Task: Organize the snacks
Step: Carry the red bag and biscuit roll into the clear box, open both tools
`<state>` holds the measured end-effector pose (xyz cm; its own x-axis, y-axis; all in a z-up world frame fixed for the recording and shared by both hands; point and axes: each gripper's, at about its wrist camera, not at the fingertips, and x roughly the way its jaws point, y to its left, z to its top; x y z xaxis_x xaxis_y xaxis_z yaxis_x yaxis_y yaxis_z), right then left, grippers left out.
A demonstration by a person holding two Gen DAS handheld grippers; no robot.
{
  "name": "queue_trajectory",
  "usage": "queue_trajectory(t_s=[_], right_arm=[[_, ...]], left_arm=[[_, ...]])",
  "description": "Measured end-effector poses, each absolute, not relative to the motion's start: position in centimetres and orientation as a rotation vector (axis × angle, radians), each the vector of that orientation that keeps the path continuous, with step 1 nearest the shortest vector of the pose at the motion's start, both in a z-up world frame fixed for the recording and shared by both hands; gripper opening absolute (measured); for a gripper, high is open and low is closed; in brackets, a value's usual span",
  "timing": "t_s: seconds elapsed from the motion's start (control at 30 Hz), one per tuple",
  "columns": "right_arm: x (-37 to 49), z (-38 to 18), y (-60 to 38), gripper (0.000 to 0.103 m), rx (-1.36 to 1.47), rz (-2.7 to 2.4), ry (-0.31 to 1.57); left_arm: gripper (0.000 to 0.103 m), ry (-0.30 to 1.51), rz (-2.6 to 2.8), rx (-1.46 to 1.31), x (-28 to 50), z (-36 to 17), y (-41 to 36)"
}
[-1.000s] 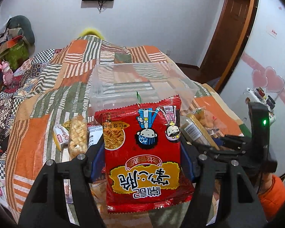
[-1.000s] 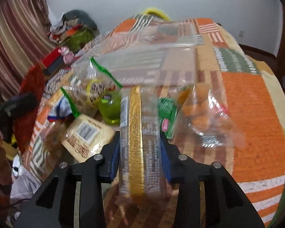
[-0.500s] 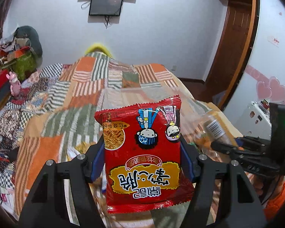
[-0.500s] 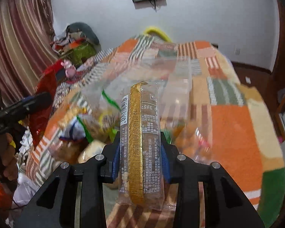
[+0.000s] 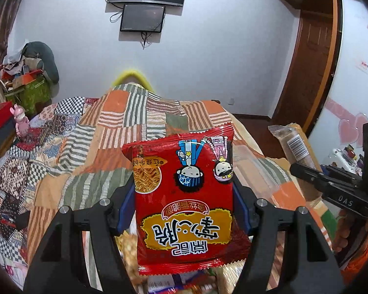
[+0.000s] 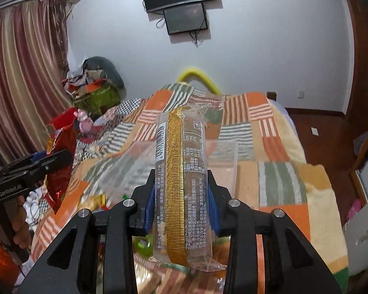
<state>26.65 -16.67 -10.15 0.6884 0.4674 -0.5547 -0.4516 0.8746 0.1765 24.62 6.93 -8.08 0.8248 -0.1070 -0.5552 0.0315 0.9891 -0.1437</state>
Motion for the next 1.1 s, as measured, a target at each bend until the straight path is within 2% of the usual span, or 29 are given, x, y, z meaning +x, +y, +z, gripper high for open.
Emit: queue_trajectory(t_s=[0.27,0.57,1.1], right_arm=[[29.7,-10.7,-15.5,0.032,0.031,0.502,0.637],[33.1,-13.5,-13.4,0.032,-0.005,0.492,0.723],[35.5,-16.1,-11.5,0.033,-0.122,0.492,0.836]], left_arm=[[0.067,0.606,-0.044,-0.102,28.0,-8.7,7.1],[0.067,0.698,-0.064,-0.146,32.8,-11.9,7.8],[0.067,0.877,-0.075,-0.069,38.3,-16.9,5.4]])
